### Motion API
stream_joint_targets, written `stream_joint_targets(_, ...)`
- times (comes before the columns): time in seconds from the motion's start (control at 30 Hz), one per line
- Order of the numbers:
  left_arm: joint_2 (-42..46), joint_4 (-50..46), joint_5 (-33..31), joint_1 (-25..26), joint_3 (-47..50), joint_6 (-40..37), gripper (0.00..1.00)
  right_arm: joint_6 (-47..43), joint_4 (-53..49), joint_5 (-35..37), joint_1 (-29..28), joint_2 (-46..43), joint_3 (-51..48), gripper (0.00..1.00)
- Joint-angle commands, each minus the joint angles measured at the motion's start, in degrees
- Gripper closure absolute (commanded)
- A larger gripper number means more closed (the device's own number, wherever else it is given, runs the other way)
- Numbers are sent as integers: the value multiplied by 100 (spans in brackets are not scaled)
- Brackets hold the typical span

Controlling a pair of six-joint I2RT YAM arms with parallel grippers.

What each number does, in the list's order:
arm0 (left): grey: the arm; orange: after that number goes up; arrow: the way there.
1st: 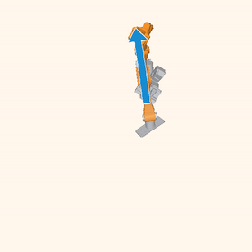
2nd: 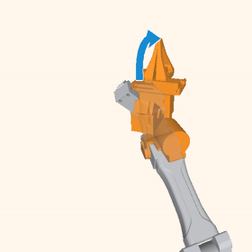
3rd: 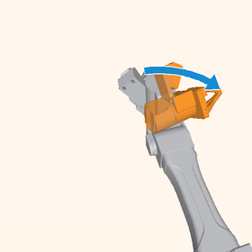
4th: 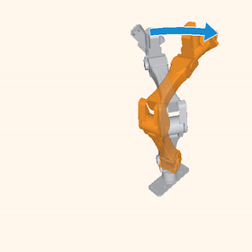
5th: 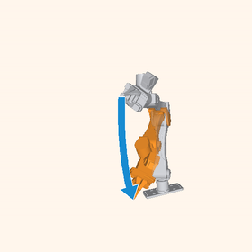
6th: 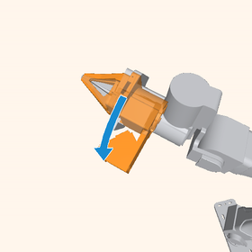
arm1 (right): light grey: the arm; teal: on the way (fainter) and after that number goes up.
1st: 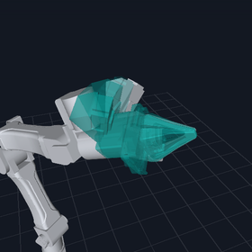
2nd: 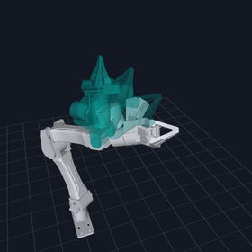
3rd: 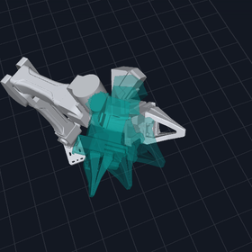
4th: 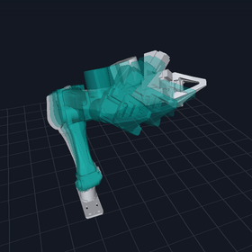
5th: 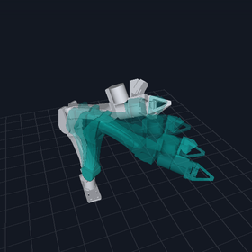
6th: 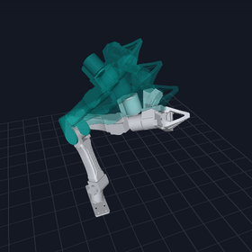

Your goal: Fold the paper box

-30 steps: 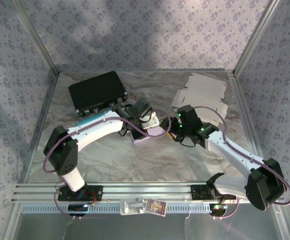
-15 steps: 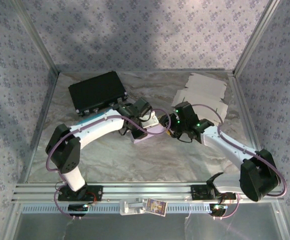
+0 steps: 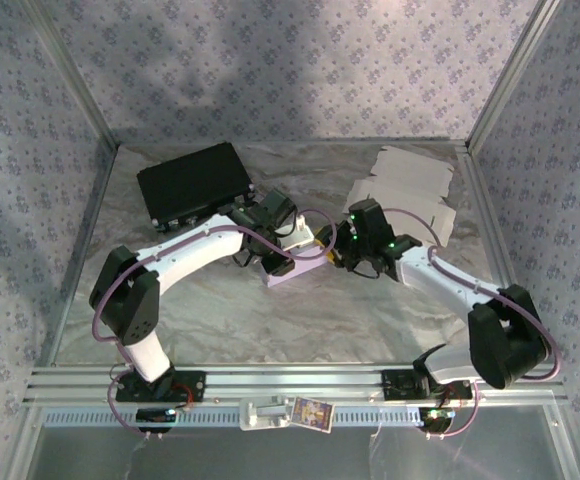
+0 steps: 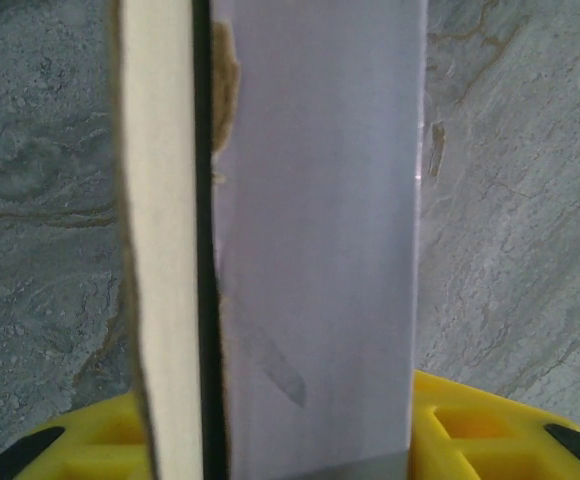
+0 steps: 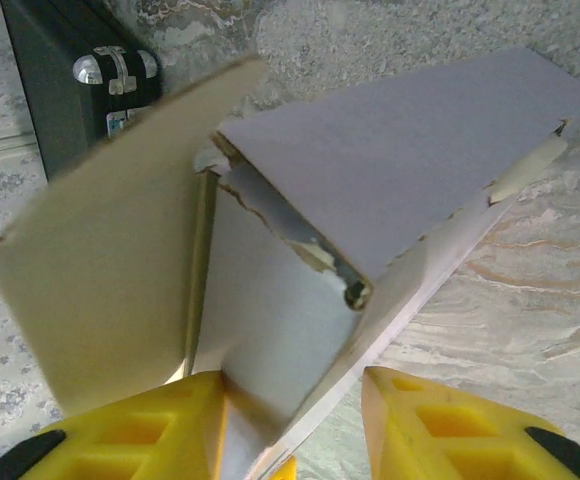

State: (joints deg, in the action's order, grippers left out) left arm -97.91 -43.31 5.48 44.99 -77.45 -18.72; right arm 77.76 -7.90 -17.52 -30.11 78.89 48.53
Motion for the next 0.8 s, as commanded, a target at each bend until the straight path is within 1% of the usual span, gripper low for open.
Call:
stream_joint_targets(0.0, 118, 8, 106, -8, -103, 8, 54, 108, -721, -41, -4, 250, 66, 63)
stream_joint_targets(0.13, 114, 47, 7, -9, -170, 9, 55, 56, -957, 45, -24, 197, 222, 65)
stream_joint_targets(0.27, 106, 95, -67, -1, -165, -4, 56, -40, -1328, 80, -18, 185, 483, 72)
stream_joint_targets(0.33, 114, 95, -71, -3, -161, -33, 58, -122, -1466, 17, 4, 196, 605, 72)
stream_joint_targets(0.43, 145, 71, -58, -9, -139, -187, 63, -546, -1880, -66, 73, 164, 919, 65)
stream_joint_targets(0.53, 222, 43, -6, -39, -65, -405, 67, -1491, -2415, -33, 182, -59, 1362, 58)
stream_joint_targets(0.63, 315, -48, 171, -116, -11, -661, 71, -2798, -3007, 226, 425, -480, 1707, 55)
stream_joint_targets(0.73, 421, -197, 313, -149, 49, -995, 73, -4021, -3311, 167, 964, -836, 1867, 54)
stream_joint_targets(0.77, 454, -289, 369, -162, 61, -1144, 73, -4442, -3332, 16, 1173, -894, 1887, 54)
